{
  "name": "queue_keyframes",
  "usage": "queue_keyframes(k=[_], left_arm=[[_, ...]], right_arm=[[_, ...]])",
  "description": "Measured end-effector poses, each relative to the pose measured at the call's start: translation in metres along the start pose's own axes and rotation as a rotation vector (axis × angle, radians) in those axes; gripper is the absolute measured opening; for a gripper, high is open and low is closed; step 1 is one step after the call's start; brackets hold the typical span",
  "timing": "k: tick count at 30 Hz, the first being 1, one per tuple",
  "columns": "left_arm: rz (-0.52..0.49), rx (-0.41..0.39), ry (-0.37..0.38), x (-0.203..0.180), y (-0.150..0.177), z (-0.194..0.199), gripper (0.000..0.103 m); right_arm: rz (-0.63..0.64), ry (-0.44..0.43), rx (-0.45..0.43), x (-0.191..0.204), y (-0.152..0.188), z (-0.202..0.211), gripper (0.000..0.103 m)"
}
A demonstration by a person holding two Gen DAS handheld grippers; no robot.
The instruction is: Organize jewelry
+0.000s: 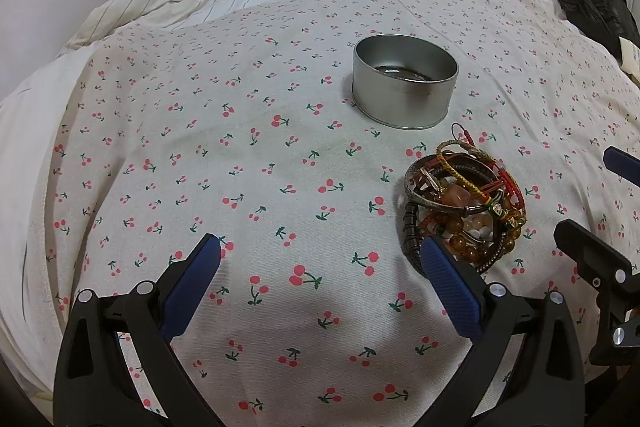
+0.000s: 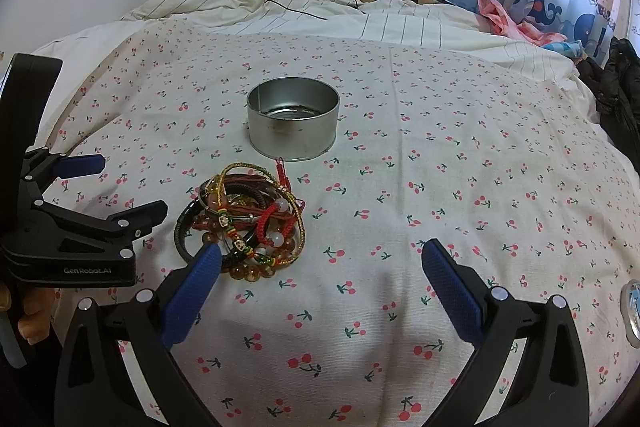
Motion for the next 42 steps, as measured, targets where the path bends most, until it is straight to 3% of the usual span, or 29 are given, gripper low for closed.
queue_keyframes(k=[16,23,27,37,42], left_arm=[[0.035,-0.013,-0.033,0.003,-0.008,-0.005,0.096],[0.094,-0.04,-0.004,-0.018,-0.02,-0.009,0.096],[0.045,-0.05,-0.004,-0.041,-0.025,-0.007,0.095],[0.036,-0.074,-0.011,-0.04,-0.029,0.0,0.096],[0.042,-0.076,-0.023,-0.024,-0.028,0.006,0.096]], right_arm=[[-0.016,-0.002,-0.011,-0.005,-0.001,0.001,0.096],[-0.093,0.022,-0.007,-0.027,-0.002,-0.004,0.096],[-0.143,0.025,-0.026,-0.037,-0.006,-0.009,0.096],[-0.205,-0.055,0.025,-0.044,-0.008,-0.016,0.096],[-0.138,-0.108,0.021,-0.033,-0.026,-0.02,0.096]])
Point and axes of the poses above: each gripper's, at about its wrist camera, not at the fingertips, and z roughly against the way its jaws point, x to its left, y to its underside, the point moved 10 cm from there along -z, roughly the way its jaws point, and after that the axes turned 15 degrees about y, right-handed, at the moved point
